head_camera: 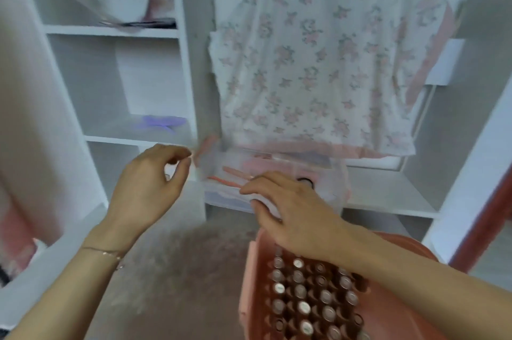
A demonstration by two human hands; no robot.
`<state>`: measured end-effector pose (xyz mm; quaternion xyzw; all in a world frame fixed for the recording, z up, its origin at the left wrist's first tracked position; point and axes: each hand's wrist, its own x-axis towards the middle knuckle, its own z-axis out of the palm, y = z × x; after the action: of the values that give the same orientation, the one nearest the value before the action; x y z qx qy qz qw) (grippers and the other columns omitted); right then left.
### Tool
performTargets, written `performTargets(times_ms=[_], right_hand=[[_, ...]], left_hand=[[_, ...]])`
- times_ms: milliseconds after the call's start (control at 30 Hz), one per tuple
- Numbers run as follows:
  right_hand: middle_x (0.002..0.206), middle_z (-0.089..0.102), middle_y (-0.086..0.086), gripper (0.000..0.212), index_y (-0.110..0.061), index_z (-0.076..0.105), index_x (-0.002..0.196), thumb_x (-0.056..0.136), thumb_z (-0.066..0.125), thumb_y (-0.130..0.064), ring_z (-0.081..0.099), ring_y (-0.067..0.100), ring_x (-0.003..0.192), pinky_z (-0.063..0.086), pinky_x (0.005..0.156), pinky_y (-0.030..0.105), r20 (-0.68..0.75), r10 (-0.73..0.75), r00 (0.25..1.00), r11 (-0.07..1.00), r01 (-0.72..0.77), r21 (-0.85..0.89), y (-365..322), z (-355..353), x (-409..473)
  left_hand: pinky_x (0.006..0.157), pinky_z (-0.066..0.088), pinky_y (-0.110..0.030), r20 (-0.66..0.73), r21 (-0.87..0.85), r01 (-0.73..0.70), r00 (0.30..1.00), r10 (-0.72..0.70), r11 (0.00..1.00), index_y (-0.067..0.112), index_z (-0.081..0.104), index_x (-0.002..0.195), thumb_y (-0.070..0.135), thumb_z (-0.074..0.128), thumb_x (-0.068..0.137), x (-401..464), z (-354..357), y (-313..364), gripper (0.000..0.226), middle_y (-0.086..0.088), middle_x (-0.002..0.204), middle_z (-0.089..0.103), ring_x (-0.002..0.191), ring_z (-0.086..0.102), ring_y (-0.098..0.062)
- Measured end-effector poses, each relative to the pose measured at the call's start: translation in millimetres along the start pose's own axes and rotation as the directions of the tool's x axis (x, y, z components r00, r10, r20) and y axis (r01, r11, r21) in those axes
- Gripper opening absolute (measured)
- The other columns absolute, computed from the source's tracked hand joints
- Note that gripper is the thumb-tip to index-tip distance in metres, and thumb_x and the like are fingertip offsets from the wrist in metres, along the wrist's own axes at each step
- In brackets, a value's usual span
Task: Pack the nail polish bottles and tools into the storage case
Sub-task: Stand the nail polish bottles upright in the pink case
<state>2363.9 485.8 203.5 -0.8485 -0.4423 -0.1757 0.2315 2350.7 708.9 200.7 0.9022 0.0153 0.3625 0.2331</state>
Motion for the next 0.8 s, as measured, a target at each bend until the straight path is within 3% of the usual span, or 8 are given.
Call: performTargets(times_ms=[133,200,300,433,533,700,800], right_hand=[[0.114,0.060,0.003,0.026,-0.015,0.058,0.113,0.090,0.048,-0.019,0.055,0.021,0.106,0.043,0.092,0.034,0.070,-0.096,0.993,0.991,0.089,0.098,-34,47,48],[0.121,0.055,0.001,0.031,-0.019,0.051,0.121,0.091,0.044,-0.024,0.052,0.019,0.110,0.043,0.092,0.034,0.162,-0.096,0.982,0.989,0.075,0.128,-47,83,73],[0.133,0.047,0.005,0.040,-0.018,0.042,0.131,0.092,0.041,-0.027,0.049,0.021,0.117,0.038,0.094,0.031,0.308,-0.015,0.951,0.989,-0.032,0.146,-55,145,114],[0.138,0.041,0.019,0.048,-0.009,0.033,0.139,0.094,0.041,-0.023,0.045,0.032,0.123,0.037,0.102,0.035,0.378,0.174,0.909,0.969,-0.226,0.097,-40,217,170],[0.133,0.045,0.024,0.051,-0.010,0.029,0.141,0.092,0.042,-0.020,0.048,0.036,0.119,0.040,0.099,0.036,0.356,0.298,0.886,0.937,-0.343,0.071,-19,259,199],[0.134,0.050,0.013,0.047,-0.022,0.046,0.134,0.089,0.043,-0.010,0.049,0.029,0.120,0.033,0.099,0.025,0.223,0.385,0.896,0.899,-0.419,0.130,11,311,238],[0.137,0.043,0.012,0.049,-0.020,0.040,0.137,0.088,0.044,-0.014,0.041,0.029,0.126,0.033,0.105,0.032,0.289,0.354,0.890,0.918,-0.389,0.072,25,337,258]], left_hand=[[0.074,0.041,-0.029,0.005,0.056,0.160,0.987,-0.160,0.986,0.014,0.069,0.093,0.014,0.060,0.086,-22,-15,-78,0.011,-0.002,0.096,0.068,0.083,0.060,-0.020],[0.080,0.043,-0.032,0.060,0.115,0.276,0.957,-0.284,0.954,0.010,0.068,0.102,0.016,0.060,0.086,-37,-12,-120,0.019,-0.010,0.103,0.067,0.092,0.061,-0.026],[0.095,0.043,-0.039,0.167,0.235,0.397,0.883,-0.440,0.887,0.010,0.062,0.117,0.023,0.057,0.089,-59,1,-175,0.032,-0.015,0.120,0.061,0.111,0.055,-0.032],[0.108,0.029,-0.040,0.228,0.375,0.430,0.816,-0.532,0.821,0.022,0.044,0.135,0.045,0.047,0.091,-73,19,-223,0.050,-0.003,0.143,0.041,0.133,0.034,-0.025],[0.109,0.017,-0.036,0.184,0.454,0.412,0.824,-0.535,0.790,0.026,0.042,0.135,0.052,0.040,0.091,-80,32,-243,0.051,0.000,0.146,0.037,0.136,0.028,-0.019],[0.110,0.012,-0.035,0.107,0.461,0.380,0.874,-0.475,0.802,0.026,0.043,0.134,0.052,0.037,0.089,-88,43,-262,0.052,0.003,0.144,0.039,0.136,0.028,-0.018],[0.109,0.013,-0.034,0.075,0.453,0.374,0.889,-0.452,0.809,0.026,0.045,0.132,0.053,0.039,0.088,-88,43,-270,0.052,0.004,0.142,0.041,0.135,0.029,-0.017]])
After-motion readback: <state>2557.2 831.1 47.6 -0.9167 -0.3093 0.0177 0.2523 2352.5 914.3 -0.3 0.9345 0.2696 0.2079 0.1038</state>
